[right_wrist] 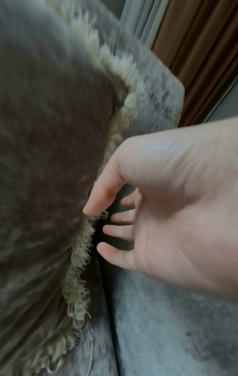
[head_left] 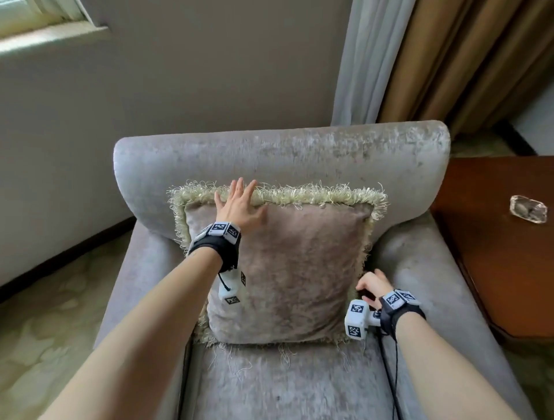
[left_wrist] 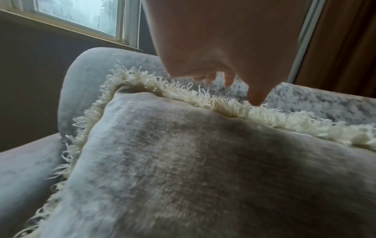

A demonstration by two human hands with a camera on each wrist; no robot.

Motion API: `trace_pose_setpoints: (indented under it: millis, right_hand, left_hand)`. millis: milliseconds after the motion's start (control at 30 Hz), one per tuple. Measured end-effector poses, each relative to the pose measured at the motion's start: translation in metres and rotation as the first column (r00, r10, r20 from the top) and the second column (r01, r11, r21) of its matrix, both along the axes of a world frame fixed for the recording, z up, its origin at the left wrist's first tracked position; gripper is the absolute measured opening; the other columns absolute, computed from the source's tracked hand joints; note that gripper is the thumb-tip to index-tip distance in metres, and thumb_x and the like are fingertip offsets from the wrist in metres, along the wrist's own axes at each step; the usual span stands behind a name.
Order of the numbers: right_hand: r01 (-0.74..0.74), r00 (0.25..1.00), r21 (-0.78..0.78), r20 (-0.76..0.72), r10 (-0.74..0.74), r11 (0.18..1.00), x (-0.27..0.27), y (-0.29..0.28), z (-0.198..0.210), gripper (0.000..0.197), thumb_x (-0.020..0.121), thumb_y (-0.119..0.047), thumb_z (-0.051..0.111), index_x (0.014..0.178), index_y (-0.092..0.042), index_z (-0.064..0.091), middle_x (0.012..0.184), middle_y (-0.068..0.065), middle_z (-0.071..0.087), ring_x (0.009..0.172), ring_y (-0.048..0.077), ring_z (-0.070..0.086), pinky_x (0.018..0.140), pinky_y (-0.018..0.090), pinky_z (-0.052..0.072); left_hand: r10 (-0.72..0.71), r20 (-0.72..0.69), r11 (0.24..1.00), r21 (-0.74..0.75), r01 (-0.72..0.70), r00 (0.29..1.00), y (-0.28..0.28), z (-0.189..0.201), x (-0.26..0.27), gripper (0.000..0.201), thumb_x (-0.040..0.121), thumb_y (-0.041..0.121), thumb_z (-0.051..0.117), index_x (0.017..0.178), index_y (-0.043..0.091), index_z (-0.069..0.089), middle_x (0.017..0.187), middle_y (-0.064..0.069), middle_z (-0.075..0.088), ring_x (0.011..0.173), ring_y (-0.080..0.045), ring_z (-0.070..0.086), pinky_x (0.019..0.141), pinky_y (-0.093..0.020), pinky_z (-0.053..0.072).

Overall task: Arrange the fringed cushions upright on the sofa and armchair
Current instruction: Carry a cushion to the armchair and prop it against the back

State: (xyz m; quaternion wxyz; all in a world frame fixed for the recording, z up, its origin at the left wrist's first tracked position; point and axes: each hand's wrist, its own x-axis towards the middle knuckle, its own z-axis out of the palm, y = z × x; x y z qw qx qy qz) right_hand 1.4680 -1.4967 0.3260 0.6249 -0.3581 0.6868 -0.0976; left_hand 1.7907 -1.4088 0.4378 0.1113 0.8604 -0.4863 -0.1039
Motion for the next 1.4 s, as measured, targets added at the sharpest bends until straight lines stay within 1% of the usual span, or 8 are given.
trace_pose_setpoints:
  millis: [167,367,533,733,833,933,1100,1400]
  right_hand:
    - [-0.186,0.982,-0.086,-0.022,0.185,0.979,0.02,-0.018,-0.039,0.1,0.059,0.002,0.06,0.151,-0.019,0.027,0.132,0.018,0.053,0.109,0.028,0.051,0.105,0.042,0.04]
    - [-0.228,0.968,-0.088,-0.13,0.216,0.97,0.035,-0.028,-0.041,0.054,0.068,-0.011,0.066,0.121,0.0,0.061,0.117,0.017,0.066,0.109,0.032,0.059,0.084,0.03,0.044]
    - [-0.237,0.97,-0.147,-0.095,0.225,0.96,0.045,-0.023,0.029,0.035,0.053,-0.007,0.069,0.087,-0.001,0.063,0.081,0.008,0.06,0.078,0.025,0.055,0.059,0.027,0.041]
    - [-0.448,0.892,-0.34,-0.23,0.389,0.827,0.079,-0.042,0.149,0.035,0.065,-0.014,0.063,0.093,0.007,0.07,0.096,0.021,0.062,0.085,0.023,0.053,0.058,0.025,0.04]
    - [-0.493,0.865,-0.371,-0.302,0.4,0.787,0.094,-0.046,0.201,0.006,0.06,-0.003,0.067,0.06,0.0,0.062,0.078,0.015,0.064,0.073,0.028,0.059,0.056,0.025,0.043]
    - [-0.541,0.834,-0.35,-0.336,0.437,0.764,0.109,-0.048,0.222,0.01,0.06,0.001,0.066,0.07,0.001,0.063,0.075,0.012,0.058,0.068,0.027,0.055,0.055,0.024,0.043]
    - [-0.623,0.753,-0.259,-0.453,0.477,0.738,0.121,-0.043,0.19,0.02,0.047,-0.006,0.066,0.066,-0.001,0.064,0.074,0.011,0.061,0.067,0.029,0.058,0.055,0.025,0.046]
    - [-0.549,0.797,-0.302,-0.47,0.379,0.78,0.139,-0.063,0.115,0.015,0.069,-0.006,0.063,0.066,-0.003,0.048,0.069,0.011,0.053,0.062,0.024,0.051,0.06,0.031,0.043]
  left_hand:
    - [-0.007,0.197,0.997,-0.073,0.022,0.98,-0.018,-0.024,0.029,0.067,0.079,0.072,0.037,0.13,0.029,0.037,0.134,-0.003,0.045,0.123,-0.023,0.047,0.108,-0.062,0.019]
    - [-0.037,0.207,0.982,0.191,-0.003,0.978,-0.008,-0.032,0.023,0.064,0.088,0.069,0.023,0.105,0.02,0.061,0.116,-0.004,0.062,0.115,-0.025,0.052,0.1,-0.051,0.029]
    - [0.157,-0.044,0.984,0.095,-0.152,0.987,0.003,0.005,0.039,0.046,0.093,0.06,0.032,0.081,0.02,0.052,0.101,-0.009,0.067,0.102,-0.029,0.059,0.104,-0.051,0.027]
    - [0.301,-0.287,0.942,-0.058,-0.331,0.909,0.055,0.043,0.06,0.045,0.097,0.043,0.04,0.074,0.005,0.051,0.091,-0.028,0.062,0.092,-0.04,0.06,0.08,-0.039,0.046]
    - [0.363,-0.352,0.913,-0.05,-0.405,0.863,0.076,0.041,0.059,0.046,0.098,0.042,0.038,0.077,0.002,0.051,0.096,-0.029,0.061,0.096,-0.041,0.059,0.08,-0.038,0.044]
    - [0.397,-0.402,0.897,-0.022,-0.442,0.825,0.089,0.02,0.06,0.052,0.098,0.045,0.036,0.092,-0.001,0.059,0.11,-0.027,0.061,0.107,-0.04,0.055,0.088,-0.038,0.041]
    - [0.421,-0.416,0.892,0.026,-0.451,0.806,0.104,-0.034,0.057,0.053,0.099,0.043,0.034,0.102,-0.003,0.061,0.117,-0.028,0.06,0.112,-0.041,0.053,0.096,-0.039,0.04]
    - [0.451,-0.401,0.867,-0.016,-0.498,0.797,0.08,-0.073,0.069,0.049,0.098,0.044,0.037,0.092,-0.001,0.057,0.108,-0.026,0.062,0.105,-0.041,0.055,0.088,-0.039,0.041]
